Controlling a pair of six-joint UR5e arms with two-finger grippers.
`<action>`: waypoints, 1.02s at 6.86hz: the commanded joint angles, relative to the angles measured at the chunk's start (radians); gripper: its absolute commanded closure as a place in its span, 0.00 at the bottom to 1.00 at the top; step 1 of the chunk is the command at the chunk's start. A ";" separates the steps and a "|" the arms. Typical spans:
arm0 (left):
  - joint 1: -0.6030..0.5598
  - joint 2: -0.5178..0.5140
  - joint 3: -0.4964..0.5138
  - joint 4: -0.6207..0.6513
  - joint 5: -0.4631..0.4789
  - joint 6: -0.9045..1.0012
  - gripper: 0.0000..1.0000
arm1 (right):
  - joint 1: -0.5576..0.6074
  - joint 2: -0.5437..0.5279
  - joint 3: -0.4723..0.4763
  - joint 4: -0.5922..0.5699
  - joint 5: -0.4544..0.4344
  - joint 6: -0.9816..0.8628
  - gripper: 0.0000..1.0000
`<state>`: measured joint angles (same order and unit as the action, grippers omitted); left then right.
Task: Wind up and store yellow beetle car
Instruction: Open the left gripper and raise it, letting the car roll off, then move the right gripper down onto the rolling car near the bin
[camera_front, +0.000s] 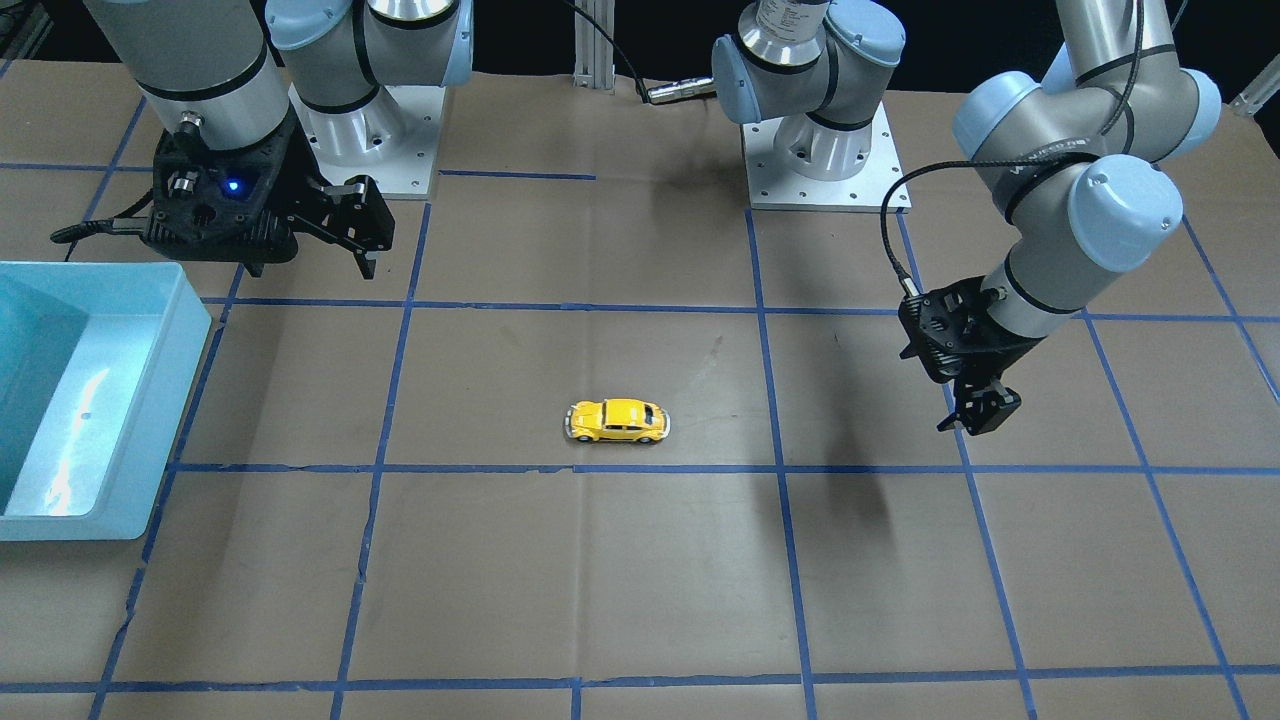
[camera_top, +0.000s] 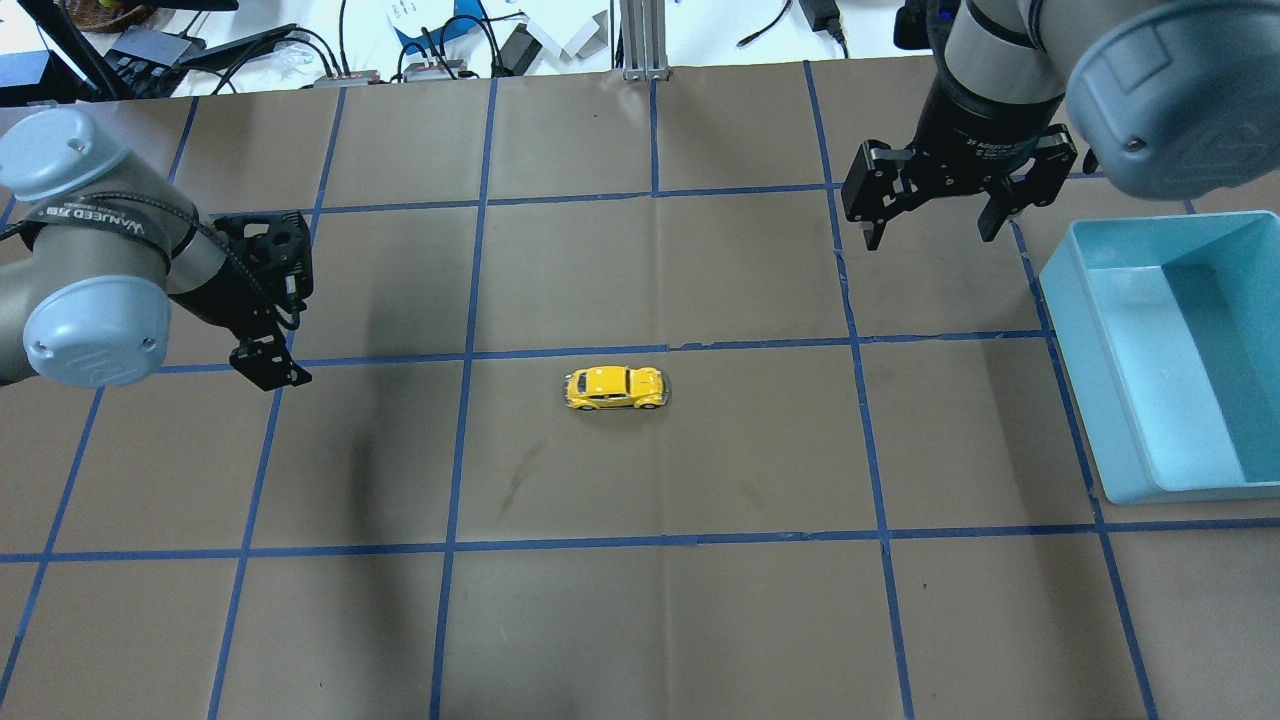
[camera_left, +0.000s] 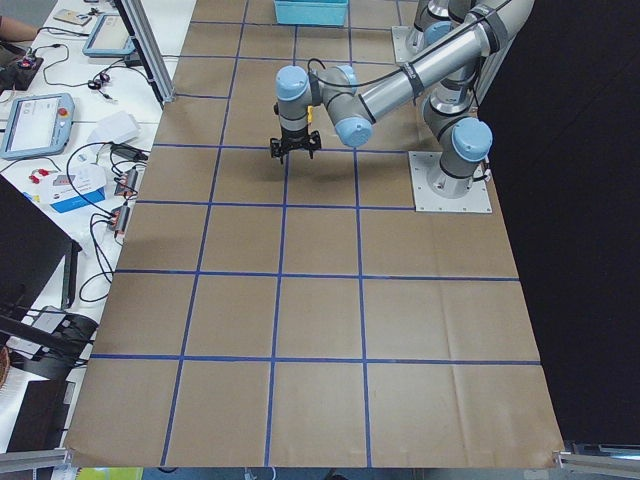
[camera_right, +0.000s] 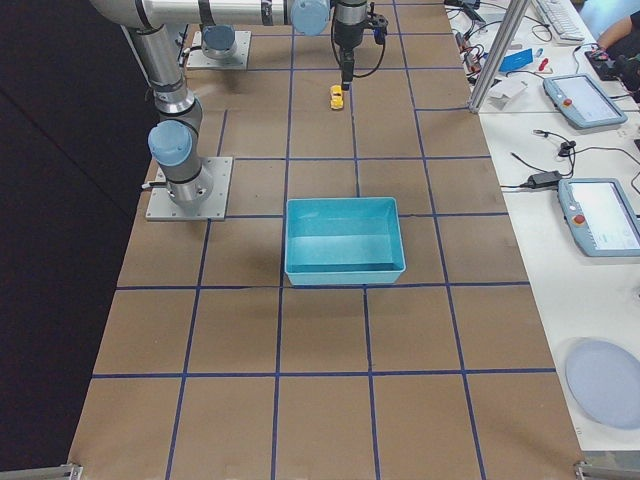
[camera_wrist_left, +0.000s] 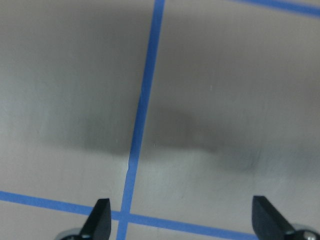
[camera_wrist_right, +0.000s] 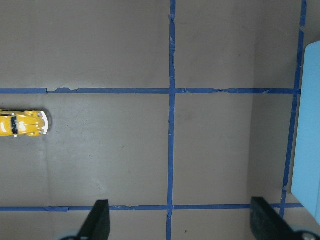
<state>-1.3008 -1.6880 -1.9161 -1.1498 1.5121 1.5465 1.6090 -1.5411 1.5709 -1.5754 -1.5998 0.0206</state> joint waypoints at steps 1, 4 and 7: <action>-0.107 0.047 0.160 -0.239 0.031 -0.266 0.00 | 0.005 -0.002 -0.005 -0.001 -0.005 -0.045 0.00; -0.300 0.070 0.365 -0.447 0.147 -0.744 0.00 | 0.000 0.006 0.034 -0.055 -0.002 -0.396 0.00; -0.313 0.149 0.387 -0.557 0.140 -1.244 0.00 | -0.049 0.002 0.112 -0.049 -0.005 -0.739 0.00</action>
<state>-1.6160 -1.5736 -1.5316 -1.6619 1.6544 0.4999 1.5823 -1.5365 1.6503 -1.6293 -1.6055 -0.5596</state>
